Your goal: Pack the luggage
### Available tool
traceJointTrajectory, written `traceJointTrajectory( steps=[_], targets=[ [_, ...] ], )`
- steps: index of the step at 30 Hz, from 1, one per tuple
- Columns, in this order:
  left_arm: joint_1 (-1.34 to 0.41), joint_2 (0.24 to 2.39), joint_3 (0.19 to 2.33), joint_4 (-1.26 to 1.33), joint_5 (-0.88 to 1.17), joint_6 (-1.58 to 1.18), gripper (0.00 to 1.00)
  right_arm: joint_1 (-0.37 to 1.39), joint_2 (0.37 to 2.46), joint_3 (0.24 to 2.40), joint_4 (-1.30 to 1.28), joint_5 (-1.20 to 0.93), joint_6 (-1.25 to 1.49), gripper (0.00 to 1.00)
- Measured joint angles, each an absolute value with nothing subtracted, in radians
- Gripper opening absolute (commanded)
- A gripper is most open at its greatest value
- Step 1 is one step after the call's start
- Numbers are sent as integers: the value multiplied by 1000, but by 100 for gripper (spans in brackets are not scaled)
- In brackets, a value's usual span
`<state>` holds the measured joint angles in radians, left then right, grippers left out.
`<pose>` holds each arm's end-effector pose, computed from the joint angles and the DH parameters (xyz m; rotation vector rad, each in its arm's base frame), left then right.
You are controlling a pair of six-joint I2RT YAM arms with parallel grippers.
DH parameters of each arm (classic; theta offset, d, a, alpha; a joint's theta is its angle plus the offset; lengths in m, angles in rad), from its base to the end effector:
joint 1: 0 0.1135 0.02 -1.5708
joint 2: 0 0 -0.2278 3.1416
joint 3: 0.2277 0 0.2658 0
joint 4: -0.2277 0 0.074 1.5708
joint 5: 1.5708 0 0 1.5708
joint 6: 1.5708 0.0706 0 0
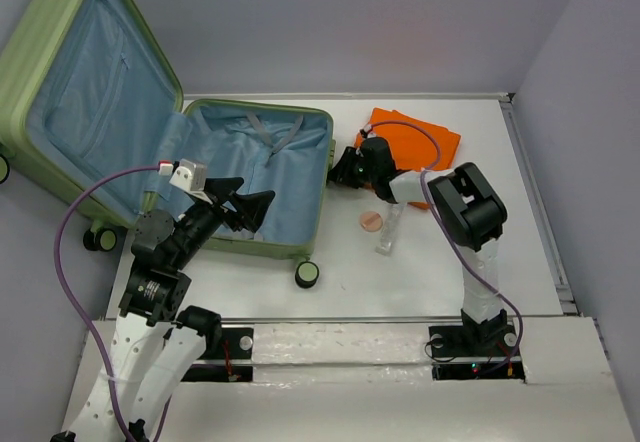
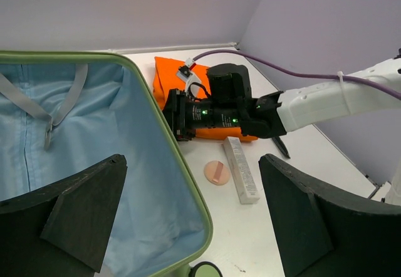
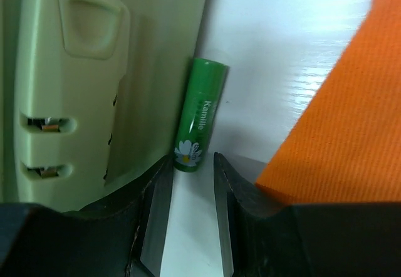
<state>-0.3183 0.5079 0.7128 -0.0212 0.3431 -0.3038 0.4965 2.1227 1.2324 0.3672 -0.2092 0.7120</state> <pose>0.1829 -0.0853 0.3614 0.3040 1.4075 -0.7515 0.4088 0.2382 0.0725 0.1050 2.2237 0.9213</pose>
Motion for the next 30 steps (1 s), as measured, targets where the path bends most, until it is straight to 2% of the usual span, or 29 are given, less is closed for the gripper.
traceJointTrajectory(
  steps=[9, 11, 12, 14, 21, 25, 30],
  targets=[
    [-318, 508, 713, -21, 343, -303, 99, 505, 2161, 1275, 402, -134, 799, 47],
    [-318, 508, 713, -21, 343, -303, 99, 505, 2174, 1296, 404, -118, 806, 42],
    [-318, 508, 713, -22, 343, -304, 99, 505, 2183, 1308, 406, -114, 809, 33],
    [-318, 508, 713, -21, 343, -304, 99, 505, 2202, 1329, 405, -113, 809, 26],
    [-318, 508, 713, -22, 340, -303, 99, 527, 2239, 1394, 370, -66, 775, 27],
    [-318, 508, 713, -22, 339, -303, 99, 542, 2218, 1388, 327, -8, 731, 14],
    [-318, 507, 713, -23, 339, -303, 99, 564, 2129, 1295, 274, 67, 667, 10]
  ],
)
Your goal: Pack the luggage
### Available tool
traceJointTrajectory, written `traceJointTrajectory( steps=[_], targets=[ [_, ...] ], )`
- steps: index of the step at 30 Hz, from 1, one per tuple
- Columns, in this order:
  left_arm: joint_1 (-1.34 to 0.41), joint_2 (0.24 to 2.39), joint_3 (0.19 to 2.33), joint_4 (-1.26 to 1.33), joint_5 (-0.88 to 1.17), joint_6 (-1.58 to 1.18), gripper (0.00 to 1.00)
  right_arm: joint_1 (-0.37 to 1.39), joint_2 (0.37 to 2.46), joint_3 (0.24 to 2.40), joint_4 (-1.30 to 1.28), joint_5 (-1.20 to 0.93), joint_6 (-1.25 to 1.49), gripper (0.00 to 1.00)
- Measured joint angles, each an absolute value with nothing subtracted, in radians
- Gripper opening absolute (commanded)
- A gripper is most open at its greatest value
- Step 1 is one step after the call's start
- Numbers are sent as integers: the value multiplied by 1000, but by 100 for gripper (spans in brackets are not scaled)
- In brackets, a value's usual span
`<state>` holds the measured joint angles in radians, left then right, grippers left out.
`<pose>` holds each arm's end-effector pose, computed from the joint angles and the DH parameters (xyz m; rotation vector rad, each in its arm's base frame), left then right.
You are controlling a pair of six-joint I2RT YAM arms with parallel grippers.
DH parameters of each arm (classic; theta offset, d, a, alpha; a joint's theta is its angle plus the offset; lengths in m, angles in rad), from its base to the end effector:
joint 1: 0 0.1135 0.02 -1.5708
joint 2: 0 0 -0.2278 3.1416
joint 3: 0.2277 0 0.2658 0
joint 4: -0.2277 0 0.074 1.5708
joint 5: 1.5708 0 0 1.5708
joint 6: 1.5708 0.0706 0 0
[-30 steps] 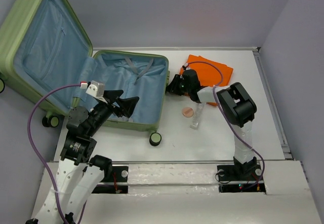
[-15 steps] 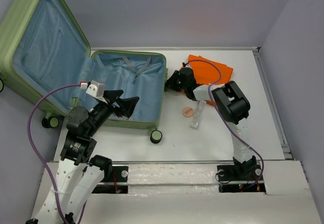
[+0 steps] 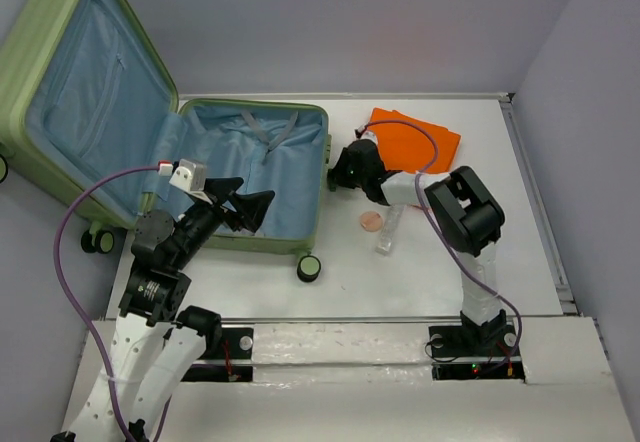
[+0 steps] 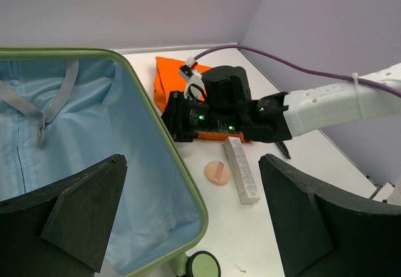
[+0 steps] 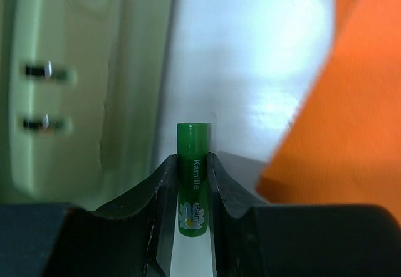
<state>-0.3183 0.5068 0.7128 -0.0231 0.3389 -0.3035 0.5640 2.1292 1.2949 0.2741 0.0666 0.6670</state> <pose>0.1829 -0.0850 0.3613 0.3005 1.4085 -0.7485 0.4094 0.2534 0.0784 0.1538 2.1953 0.6429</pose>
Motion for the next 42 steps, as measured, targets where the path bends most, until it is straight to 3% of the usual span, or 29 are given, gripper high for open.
traceJointTrajectory(
  steps=[17, 22, 27, 28, 29, 30, 31, 33, 37, 42],
  targets=[
    [-316, 506, 713, -28, 336, -303, 99, 575, 1666, 874, 196, 77, 588, 7],
    [-312, 503, 713, -28, 333, -304, 99, 575, 1482, 851, 228, 51, 588, 7],
    [-312, 495, 713, -28, 331, -304, 99, 596, 1434, 902, 255, -2, 599, 7],
    [-311, 495, 713, -28, 330, -304, 99, 614, 1465, 962, 249, -19, 601, 9],
    [-310, 495, 713, -28, 329, -304, 99, 626, 1481, 984, 250, -27, 602, 18],
    [-307, 495, 713, -28, 328, -304, 99, 646, 1522, 1049, 257, -47, 607, 34],
    [-305, 495, 712, -29, 327, -304, 99, 671, 1588, 1132, 266, -79, 611, 68],
    [-305, 494, 712, -29, 321, -304, 99, 695, 1672, 1245, 270, -118, 620, 87],
    [-305, 492, 712, -31, 317, -304, 99, 717, 1703, 1291, 212, -106, 583, 86],
    [-307, 477, 712, -35, 317, -304, 99, 698, 1513, 1058, 116, 93, 526, 84]
  ],
)
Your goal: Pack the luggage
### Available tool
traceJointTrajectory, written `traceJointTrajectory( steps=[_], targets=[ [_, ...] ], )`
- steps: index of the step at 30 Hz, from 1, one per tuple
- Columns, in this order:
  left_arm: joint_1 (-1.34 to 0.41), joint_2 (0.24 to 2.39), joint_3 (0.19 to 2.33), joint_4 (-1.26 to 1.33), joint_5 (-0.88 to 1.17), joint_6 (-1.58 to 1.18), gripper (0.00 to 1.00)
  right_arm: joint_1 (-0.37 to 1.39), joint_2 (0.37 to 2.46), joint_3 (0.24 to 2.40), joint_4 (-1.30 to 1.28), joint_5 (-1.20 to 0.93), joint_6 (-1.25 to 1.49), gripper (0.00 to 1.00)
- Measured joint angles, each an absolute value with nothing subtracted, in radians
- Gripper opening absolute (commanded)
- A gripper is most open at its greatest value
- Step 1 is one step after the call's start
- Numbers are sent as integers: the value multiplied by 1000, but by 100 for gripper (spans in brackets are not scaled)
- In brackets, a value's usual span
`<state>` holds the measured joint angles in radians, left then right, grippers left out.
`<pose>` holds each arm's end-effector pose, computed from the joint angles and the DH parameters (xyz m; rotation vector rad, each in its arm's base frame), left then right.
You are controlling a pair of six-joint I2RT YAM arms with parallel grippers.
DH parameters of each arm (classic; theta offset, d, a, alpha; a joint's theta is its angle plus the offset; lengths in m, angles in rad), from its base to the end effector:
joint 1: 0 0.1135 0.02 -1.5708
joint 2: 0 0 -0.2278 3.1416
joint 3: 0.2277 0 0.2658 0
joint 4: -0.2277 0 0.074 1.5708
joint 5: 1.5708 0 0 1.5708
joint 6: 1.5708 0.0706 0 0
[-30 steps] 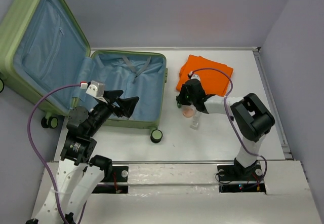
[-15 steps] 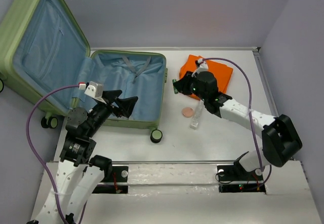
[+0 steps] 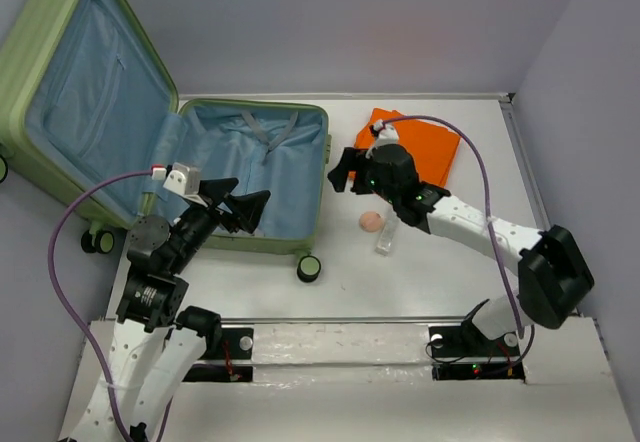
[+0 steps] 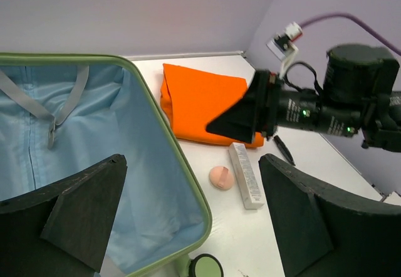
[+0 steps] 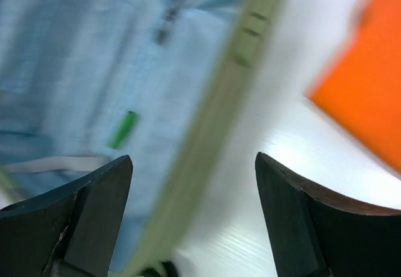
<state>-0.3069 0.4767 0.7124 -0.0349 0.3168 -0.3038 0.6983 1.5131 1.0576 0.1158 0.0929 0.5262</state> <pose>0.1779 -0.0795 0.3650 0.2743 1.3916 -0.7243 0.3120 0.2533 0.2328 -0.1052 1.9760 0.7286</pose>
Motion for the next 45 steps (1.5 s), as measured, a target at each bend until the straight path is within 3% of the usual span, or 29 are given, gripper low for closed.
traceJointTrajectory(
  steps=[5, 12, 18, 20, 21, 22, 24, 35, 37, 38, 40, 42, 45],
  targets=[
    [-311, 475, 712, -36, 317, -304, 99, 658, 1385, 854, -48, 335, 513, 86],
    [-314, 474, 712, -36, 317, -304, 99, 623, 1427, 777, -228, 506, 542, 86],
    [-314, 474, 712, -36, 317, -304, 99, 622, 1510, 783, -246, 531, 576, 70],
    [-314, 474, 712, -36, 317, -304, 99, 621, 1545, 789, -242, 529, 584, 59],
    [-314, 473, 712, -36, 317, -304, 99, 621, 1560, 792, -239, 527, 588, 48],
    [-314, 473, 712, -36, 317, -304, 99, 620, 1567, 793, -238, 526, 594, 48],
    [-315, 472, 712, -36, 317, -304, 99, 620, 1581, 795, -235, 525, 603, 30],
    [-325, 471, 712, -36, 317, -304, 99, 619, 1339, 891, -295, 450, 571, 25],
    [-325, 471, 712, -36, 318, -304, 99, 630, 1348, 973, -279, 381, 565, 29],
    [-325, 471, 712, -36, 317, -304, 99, 646, 1373, 1046, -254, 321, 562, 59],
    [-325, 471, 712, -36, 316, -304, 99, 679, 1442, 1172, -182, 205, 559, 92],
    [-325, 471, 712, -39, 311, -304, 99, 704, 1525, 1305, -111, 89, 558, 99],
    [-325, 471, 712, -49, 307, -304, 99, 733, 1571, 1358, -25, -11, 558, 99]
  ],
)
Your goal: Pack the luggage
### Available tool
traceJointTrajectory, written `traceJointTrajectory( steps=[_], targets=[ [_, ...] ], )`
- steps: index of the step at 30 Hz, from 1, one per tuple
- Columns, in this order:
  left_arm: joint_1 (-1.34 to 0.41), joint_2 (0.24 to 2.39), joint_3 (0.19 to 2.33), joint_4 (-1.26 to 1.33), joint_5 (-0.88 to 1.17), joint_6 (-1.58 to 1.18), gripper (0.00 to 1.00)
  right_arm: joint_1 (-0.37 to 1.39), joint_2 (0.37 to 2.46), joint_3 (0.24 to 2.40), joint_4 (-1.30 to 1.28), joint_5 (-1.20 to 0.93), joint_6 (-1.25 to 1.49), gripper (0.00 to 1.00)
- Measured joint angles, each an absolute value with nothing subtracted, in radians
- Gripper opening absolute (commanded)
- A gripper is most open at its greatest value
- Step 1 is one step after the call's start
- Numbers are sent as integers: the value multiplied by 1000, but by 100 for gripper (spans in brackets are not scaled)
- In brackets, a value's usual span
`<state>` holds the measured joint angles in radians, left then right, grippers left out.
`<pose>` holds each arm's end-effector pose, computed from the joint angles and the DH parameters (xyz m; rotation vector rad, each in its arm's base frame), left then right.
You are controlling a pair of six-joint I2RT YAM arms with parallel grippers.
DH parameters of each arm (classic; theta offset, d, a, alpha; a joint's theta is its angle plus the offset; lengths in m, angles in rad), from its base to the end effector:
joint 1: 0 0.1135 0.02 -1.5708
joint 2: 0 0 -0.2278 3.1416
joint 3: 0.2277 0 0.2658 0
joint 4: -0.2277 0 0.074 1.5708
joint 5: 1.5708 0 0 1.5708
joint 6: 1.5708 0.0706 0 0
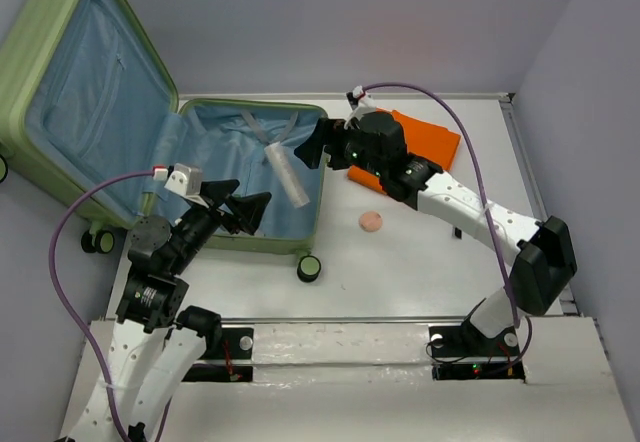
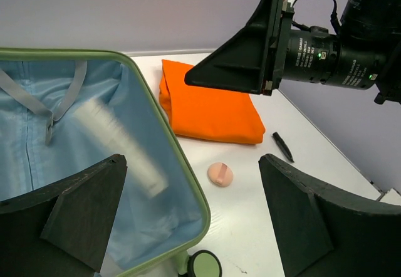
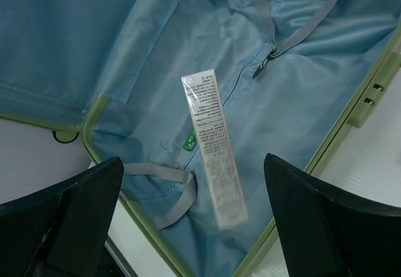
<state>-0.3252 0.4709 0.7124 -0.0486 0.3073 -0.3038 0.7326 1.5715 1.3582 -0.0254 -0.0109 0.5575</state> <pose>0.1758 -0.0818 0.3641 0.2786 1.3991 -0.7331 0.3165 0.2858 0.3109 -0.1750 1.9008 0.9102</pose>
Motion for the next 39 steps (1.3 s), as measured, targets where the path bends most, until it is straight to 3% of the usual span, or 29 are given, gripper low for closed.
traceJointTrajectory(
  steps=[3, 4, 8, 16, 20, 21, 25, 33, 36, 37, 38, 39],
  targets=[
    [-325, 468, 712, -52, 307, -304, 99, 729, 1554, 1306, 3, -28, 558, 95],
    [-326, 467, 712, -51, 307, -304, 99, 720, 1541, 1271, 11, -24, 558, 84],
    [-332, 467, 712, -52, 306, -303, 99, 690, 1498, 1107, -10, 62, 547, 76],
    [-339, 467, 712, -53, 306, -303, 99, 675, 1555, 920, -202, 266, 526, 75],
    [-339, 467, 712, -53, 306, -303, 99, 675, 1632, 901, -242, 307, 526, 50],
    [-339, 467, 712, -53, 306, -303, 99, 675, 1652, 901, -244, 311, 526, 48],
    [-339, 467, 712, -53, 306, -303, 99, 675, 1687, 929, -240, 329, 524, 12],
    [-342, 467, 712, -53, 306, -303, 99, 678, 1551, 944, -258, 334, 481, 8],
    [-346, 467, 712, -53, 307, -303, 99, 711, 1478, 1040, -270, 324, 440, 10],
    [-347, 467, 712, -53, 307, -303, 99, 735, 1478, 1101, -281, 312, 425, 16],
    [-347, 467, 712, -52, 307, -303, 99, 762, 1488, 1171, -266, 290, 409, 51],
    [-347, 467, 712, -53, 306, -303, 99, 782, 1507, 1243, -241, 256, 401, 66]
  ],
)
